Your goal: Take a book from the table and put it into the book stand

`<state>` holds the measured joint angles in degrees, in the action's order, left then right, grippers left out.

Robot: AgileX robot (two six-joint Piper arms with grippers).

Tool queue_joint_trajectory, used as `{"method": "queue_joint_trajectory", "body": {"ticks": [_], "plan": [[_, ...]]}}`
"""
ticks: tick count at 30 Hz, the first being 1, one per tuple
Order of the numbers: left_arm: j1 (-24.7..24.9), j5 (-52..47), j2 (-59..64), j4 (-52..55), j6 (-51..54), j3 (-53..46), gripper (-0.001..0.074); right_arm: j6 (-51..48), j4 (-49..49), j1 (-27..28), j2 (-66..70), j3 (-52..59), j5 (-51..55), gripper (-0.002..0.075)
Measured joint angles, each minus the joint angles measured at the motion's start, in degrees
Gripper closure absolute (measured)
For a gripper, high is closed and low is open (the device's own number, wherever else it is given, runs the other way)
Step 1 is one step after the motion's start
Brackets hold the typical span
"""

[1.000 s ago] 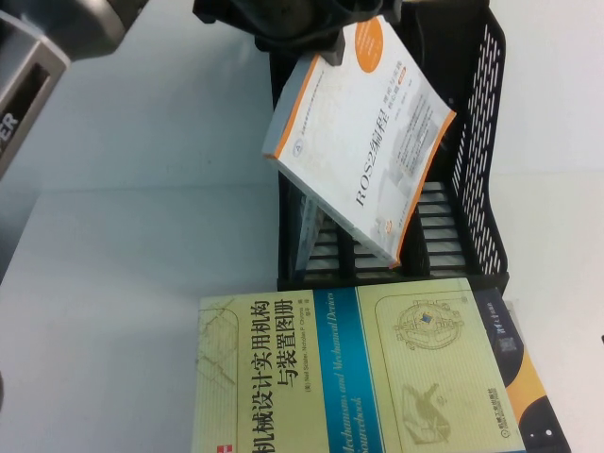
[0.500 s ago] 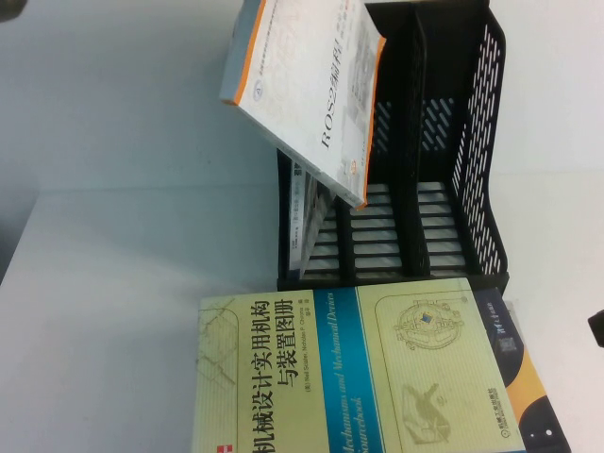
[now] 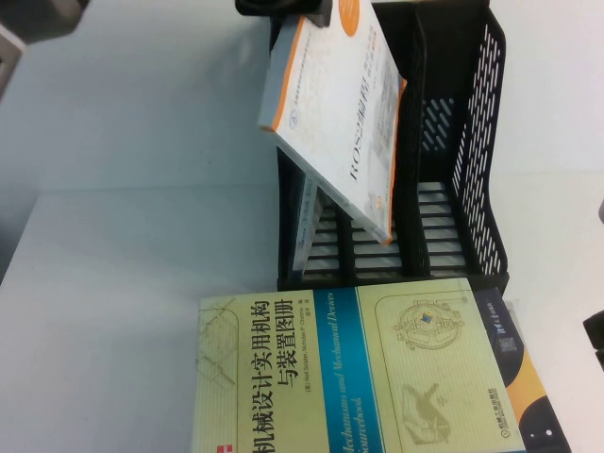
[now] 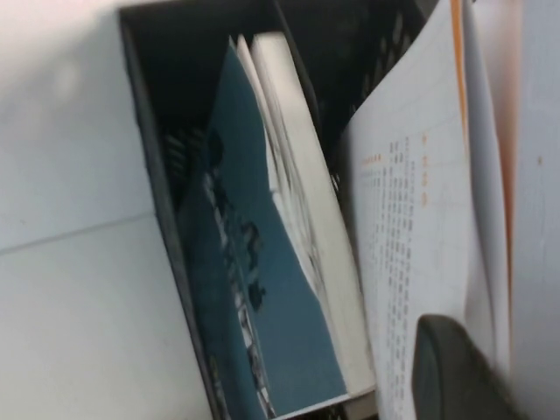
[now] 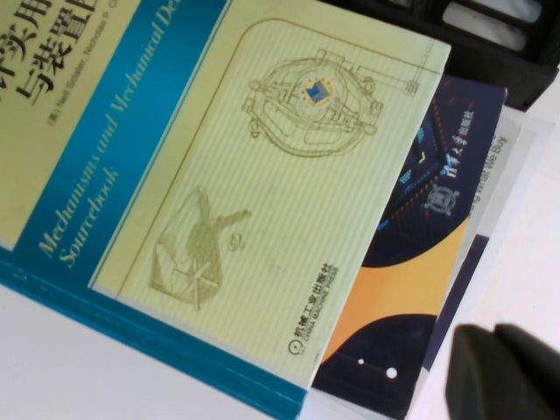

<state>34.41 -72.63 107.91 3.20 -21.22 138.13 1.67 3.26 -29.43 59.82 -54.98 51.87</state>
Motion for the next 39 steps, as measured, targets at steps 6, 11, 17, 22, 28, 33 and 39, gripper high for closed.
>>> {"method": "queue_joint_trajectory", "body": {"ticks": [6, 11, 17, 22, 28, 33, 39], "plan": [[0.0, 0.0, 4.3, 0.3, -0.2, 0.0, 0.0628, 0.0, 0.0, 0.0, 0.0, 0.0, 0.9, 0.0729], [0.0, 0.0, 6.6, 2.4, -1.4, 0.0, 0.0628, 0.1, 0.0, 0.0, 0.0, 0.0, 1.8, 0.0729], [0.0, 1.5, 7.4, 2.3, -2.6, 0.0, 0.0628, 0.1, 0.0, 0.0, 0.0, 0.0, 1.8, 0.0729], [0.0, 3.6, 7.5, 2.7, -2.9, 0.0, 0.0600, 0.1, 0.0, 0.0, 0.0, 0.0, 1.9, 0.0729], [0.0, 4.8, 6.9, 5.4, -2.9, 0.4, 0.0387, -0.1, -1.2, 0.0, 0.0, 0.0, 1.9, 0.0729], [0.0, 0.9, 5.6, 5.6, -1.0, 0.6, 0.0574, 4.6, -11.4, 0.0, -1.5, -0.1, 1.3, 0.0729], [1.5, 0.1, 0.8, 4.5, 3.6, 0.6, 0.0720, 9.0, -22.5, 0.0, -10.4, -0.6, 0.1, 0.0729]]}}
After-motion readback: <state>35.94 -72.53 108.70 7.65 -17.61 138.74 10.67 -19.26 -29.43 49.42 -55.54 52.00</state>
